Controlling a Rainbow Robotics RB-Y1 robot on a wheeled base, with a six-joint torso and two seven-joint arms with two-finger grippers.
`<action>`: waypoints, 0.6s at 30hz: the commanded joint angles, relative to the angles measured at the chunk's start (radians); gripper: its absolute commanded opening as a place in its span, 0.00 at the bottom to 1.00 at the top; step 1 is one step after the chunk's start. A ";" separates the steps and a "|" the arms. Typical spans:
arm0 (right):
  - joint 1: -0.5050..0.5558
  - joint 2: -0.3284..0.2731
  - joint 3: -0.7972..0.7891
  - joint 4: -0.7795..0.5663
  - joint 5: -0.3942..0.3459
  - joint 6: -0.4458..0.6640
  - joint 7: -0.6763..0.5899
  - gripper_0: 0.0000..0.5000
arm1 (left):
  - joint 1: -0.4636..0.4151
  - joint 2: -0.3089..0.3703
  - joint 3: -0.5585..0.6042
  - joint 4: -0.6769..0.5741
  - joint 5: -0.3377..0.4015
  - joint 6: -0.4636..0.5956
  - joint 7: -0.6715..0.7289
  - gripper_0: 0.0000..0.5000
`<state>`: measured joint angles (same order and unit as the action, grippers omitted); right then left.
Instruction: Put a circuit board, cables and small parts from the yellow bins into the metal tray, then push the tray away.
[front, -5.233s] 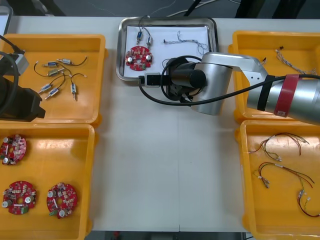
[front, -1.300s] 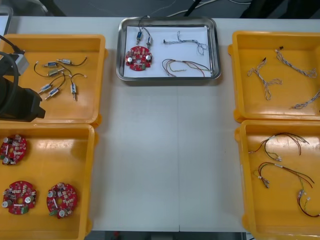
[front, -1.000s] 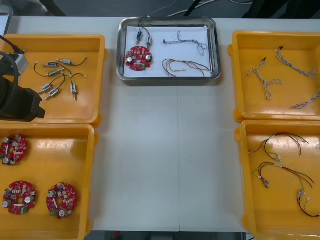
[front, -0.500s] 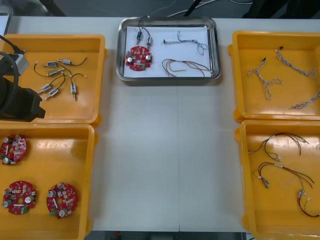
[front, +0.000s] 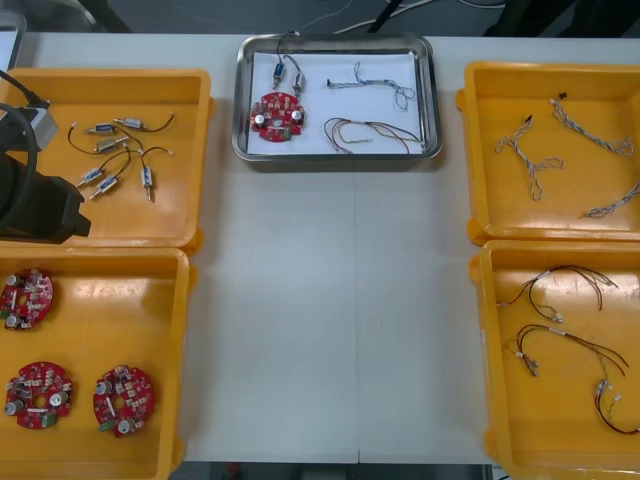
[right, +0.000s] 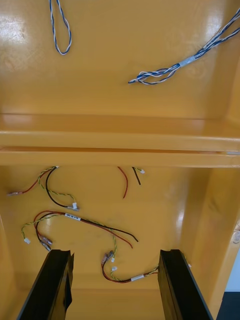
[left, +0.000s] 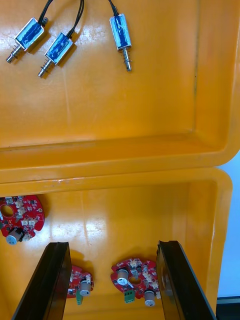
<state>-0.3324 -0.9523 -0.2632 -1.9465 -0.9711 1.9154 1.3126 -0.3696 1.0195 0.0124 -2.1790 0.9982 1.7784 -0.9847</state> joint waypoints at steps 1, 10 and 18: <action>0.012 0.009 -0.028 -0.028 0.000 0.004 -0.015 1.00 | 0.012 -0.013 0.029 -0.025 -0.009 0.009 -0.028 1.00; 0.012 0.009 -0.028 -0.028 0.000 0.004 -0.015 1.00 | 0.012 -0.013 0.029 -0.025 -0.009 0.009 -0.028 1.00; 0.012 0.009 -0.028 -0.028 0.000 0.004 -0.015 1.00 | 0.012 -0.013 0.029 -0.025 -0.009 0.009 -0.028 1.00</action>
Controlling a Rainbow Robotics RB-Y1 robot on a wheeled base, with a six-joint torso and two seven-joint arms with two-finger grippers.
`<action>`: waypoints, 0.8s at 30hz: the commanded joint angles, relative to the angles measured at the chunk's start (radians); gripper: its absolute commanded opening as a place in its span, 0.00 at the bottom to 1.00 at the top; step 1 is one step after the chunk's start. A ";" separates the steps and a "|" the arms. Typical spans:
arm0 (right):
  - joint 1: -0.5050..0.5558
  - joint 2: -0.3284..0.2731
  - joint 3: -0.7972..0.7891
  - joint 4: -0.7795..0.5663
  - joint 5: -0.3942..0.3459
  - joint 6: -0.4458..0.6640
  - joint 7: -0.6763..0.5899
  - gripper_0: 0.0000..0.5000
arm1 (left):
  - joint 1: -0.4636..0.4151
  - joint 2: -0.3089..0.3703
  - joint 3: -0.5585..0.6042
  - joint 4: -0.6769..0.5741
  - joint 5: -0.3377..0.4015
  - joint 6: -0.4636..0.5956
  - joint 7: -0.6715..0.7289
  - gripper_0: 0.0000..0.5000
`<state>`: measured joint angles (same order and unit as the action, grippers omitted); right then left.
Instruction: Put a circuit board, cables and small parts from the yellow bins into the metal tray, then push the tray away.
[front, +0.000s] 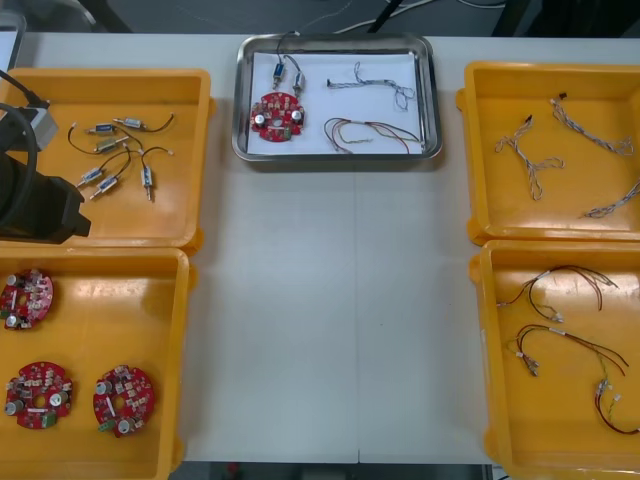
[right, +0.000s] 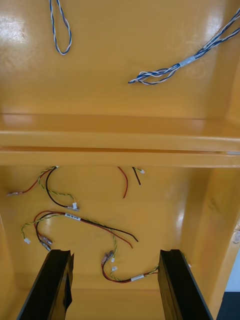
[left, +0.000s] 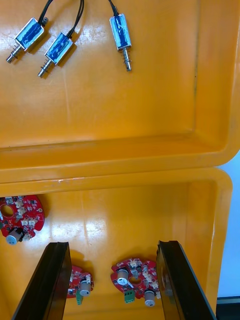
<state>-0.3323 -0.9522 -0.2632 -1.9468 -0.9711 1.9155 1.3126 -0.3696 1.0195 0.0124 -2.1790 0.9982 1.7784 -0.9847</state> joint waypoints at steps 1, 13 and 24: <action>0.012 0.009 -0.028 -0.027 0.000 0.004 -0.015 1.00 | 0.012 -0.013 0.029 -0.025 -0.009 0.009 -0.028 1.00; 0.012 0.009 -0.028 -0.027 0.000 0.004 -0.015 1.00 | 0.012 -0.013 0.029 -0.025 -0.009 0.009 -0.028 1.00; 0.012 0.009 -0.028 -0.027 0.000 0.004 -0.015 1.00 | 0.012 -0.013 0.029 -0.025 -0.009 0.009 -0.028 1.00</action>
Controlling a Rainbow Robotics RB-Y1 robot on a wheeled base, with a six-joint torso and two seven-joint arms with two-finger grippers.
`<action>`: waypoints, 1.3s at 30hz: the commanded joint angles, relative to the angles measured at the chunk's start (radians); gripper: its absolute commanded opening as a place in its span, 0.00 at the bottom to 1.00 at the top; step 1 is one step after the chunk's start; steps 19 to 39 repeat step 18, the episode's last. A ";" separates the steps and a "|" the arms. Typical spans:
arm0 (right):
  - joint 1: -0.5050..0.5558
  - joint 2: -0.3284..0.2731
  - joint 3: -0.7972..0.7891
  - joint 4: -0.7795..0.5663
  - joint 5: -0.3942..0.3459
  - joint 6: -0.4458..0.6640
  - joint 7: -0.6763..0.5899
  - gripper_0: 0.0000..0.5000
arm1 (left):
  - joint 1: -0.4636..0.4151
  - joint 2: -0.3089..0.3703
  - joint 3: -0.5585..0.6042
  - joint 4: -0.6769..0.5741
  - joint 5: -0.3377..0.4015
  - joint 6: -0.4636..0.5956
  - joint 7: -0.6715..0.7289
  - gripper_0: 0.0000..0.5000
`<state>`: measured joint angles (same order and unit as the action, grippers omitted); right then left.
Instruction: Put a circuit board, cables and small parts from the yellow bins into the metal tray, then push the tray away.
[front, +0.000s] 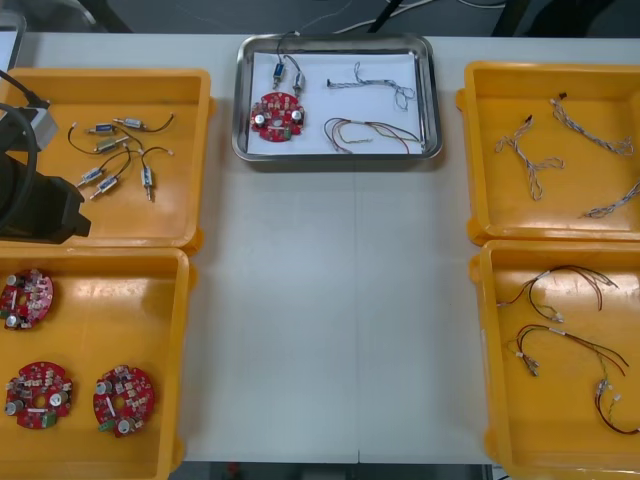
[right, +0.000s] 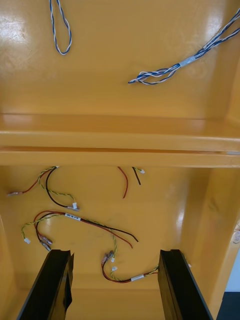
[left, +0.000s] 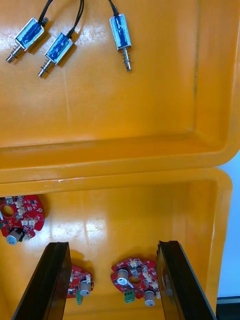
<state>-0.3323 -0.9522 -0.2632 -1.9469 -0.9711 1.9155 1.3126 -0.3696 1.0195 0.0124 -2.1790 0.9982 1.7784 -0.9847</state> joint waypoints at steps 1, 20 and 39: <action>0.012 0.009 -0.028 -0.027 0.000 0.004 -0.015 1.00 | 0.012 -0.013 0.029 -0.025 -0.009 0.009 -0.028 1.00; 0.012 0.009 -0.028 -0.027 0.000 0.004 -0.015 1.00 | 0.012 -0.013 0.029 -0.025 -0.009 0.009 -0.028 1.00; 0.012 0.009 -0.028 -0.027 0.000 0.004 -0.015 1.00 | 0.012 -0.013 0.029 -0.025 -0.009 0.009 -0.028 1.00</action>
